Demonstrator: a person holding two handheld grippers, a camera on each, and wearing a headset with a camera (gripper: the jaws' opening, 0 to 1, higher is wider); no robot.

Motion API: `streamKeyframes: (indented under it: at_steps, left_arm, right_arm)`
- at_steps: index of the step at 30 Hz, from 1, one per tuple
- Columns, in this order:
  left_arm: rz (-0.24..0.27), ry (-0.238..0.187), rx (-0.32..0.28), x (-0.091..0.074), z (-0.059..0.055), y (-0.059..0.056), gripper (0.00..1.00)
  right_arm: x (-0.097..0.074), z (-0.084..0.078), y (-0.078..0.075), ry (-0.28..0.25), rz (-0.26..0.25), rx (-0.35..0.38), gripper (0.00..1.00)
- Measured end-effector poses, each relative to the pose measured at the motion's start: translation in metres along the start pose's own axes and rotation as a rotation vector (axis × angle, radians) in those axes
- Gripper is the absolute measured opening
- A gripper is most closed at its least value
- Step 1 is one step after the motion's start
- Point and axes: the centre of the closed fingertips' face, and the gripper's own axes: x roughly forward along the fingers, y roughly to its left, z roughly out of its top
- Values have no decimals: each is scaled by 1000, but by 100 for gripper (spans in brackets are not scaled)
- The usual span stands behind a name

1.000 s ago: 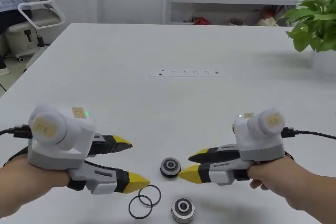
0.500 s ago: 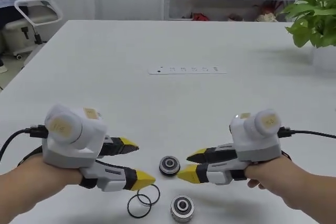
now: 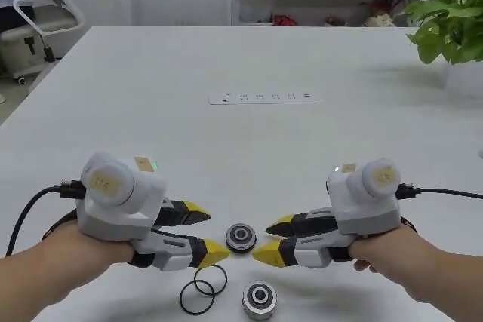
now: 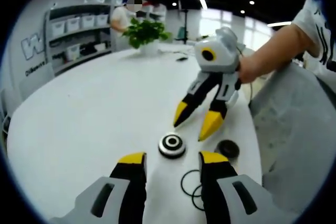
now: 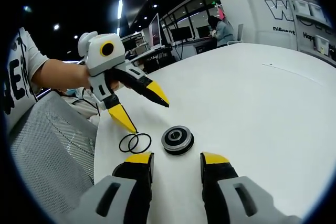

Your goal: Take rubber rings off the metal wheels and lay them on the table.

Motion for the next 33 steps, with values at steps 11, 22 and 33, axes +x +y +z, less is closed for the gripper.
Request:
streamKeyframes:
  at_steps: [11,22,33]
  left_arm:
    - [-7,2,1,15,4,-2,32]
    - [-20,28,14,29,0,-7,27]
    - [-5,42,45,36,1,-3,18]
  right_arm:
    - [0,0,2,-2,4,-6,33]
    - [0,-2,2,0,6,-12,33]
    - [2,-4,2,3,10,-17,33]
